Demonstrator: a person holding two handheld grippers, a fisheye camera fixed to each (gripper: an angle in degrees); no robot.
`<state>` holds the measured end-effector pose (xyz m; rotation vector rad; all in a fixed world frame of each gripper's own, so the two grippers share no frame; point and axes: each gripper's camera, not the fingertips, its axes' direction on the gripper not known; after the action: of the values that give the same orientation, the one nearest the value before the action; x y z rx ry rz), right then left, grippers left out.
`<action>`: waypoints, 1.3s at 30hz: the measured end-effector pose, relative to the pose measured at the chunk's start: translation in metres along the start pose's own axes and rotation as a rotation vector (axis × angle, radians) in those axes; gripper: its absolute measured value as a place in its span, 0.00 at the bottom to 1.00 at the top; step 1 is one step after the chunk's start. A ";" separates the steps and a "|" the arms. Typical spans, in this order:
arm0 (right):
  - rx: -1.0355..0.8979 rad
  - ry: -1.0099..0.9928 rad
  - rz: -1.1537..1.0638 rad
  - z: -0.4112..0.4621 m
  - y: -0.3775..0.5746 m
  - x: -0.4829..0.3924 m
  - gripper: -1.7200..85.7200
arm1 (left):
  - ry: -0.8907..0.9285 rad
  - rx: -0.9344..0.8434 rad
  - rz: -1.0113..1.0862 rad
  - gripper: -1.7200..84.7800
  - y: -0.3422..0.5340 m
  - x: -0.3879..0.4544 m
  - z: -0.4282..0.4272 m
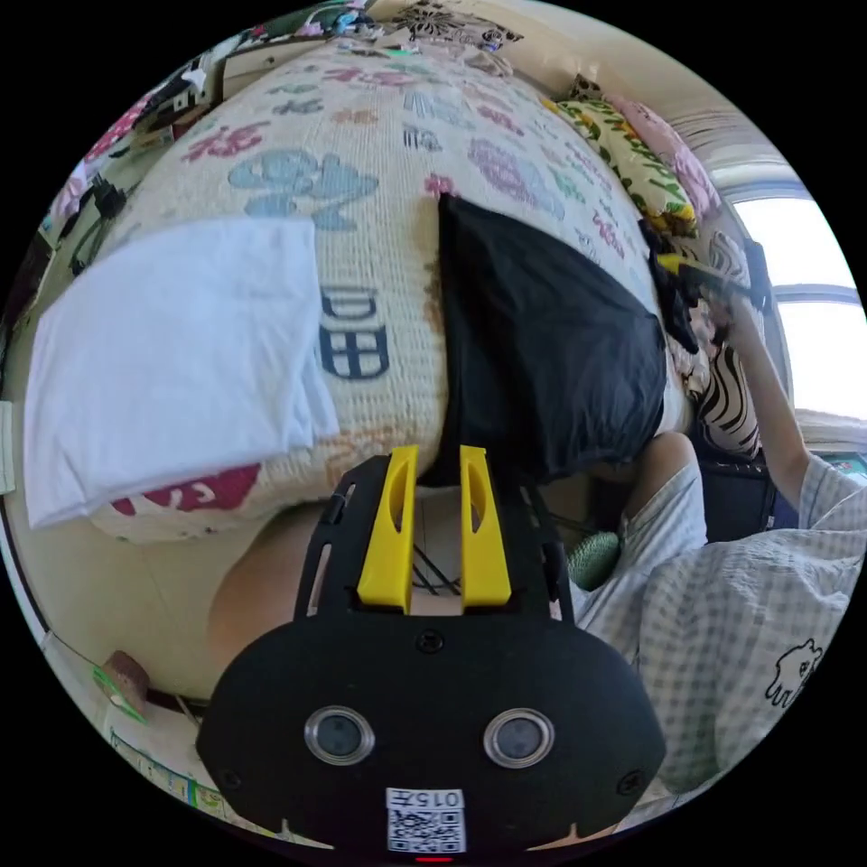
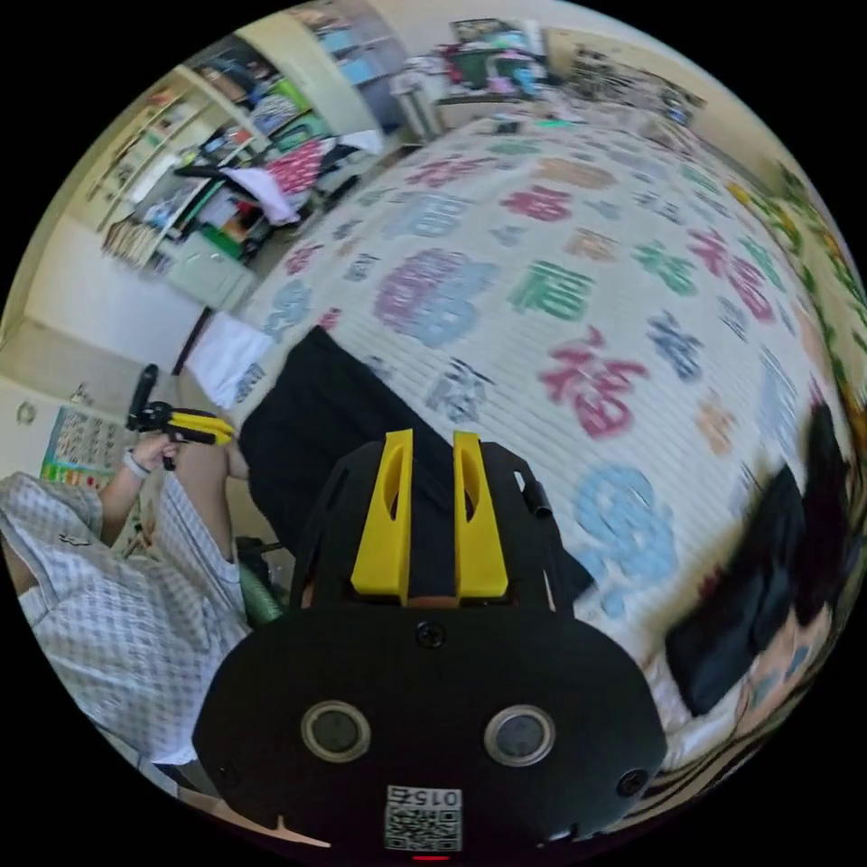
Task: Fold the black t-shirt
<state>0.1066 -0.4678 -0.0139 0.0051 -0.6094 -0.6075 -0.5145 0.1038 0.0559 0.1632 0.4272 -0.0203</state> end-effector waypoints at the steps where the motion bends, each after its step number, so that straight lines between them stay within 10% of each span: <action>1: -0.019 -0.058 -0.053 0.022 -0.032 -0.021 0.11 | -0.004 -0.008 0.004 0.12 0.001 0.001 0.004; 23: -0.482 0.111 -0.192 0.274 -0.305 -0.200 0.09 | -0.035 -0.048 0.065 0.12 0.020 0.044 0.029; 33: -0.508 0.201 -0.260 0.308 -0.344 -0.237 0.08 | -0.581 -0.209 0.320 0.10 0.025 0.139 0.065; 39: -0.544 0.241 -0.272 0.321 -0.365 -0.255 0.08 | -0.567 -0.138 0.329 0.09 0.045 0.147 0.063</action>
<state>-0.4273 -0.5783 0.0492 -0.3492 -0.1959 -1.0063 -0.3526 0.1400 0.0586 0.0836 -0.1677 0.2802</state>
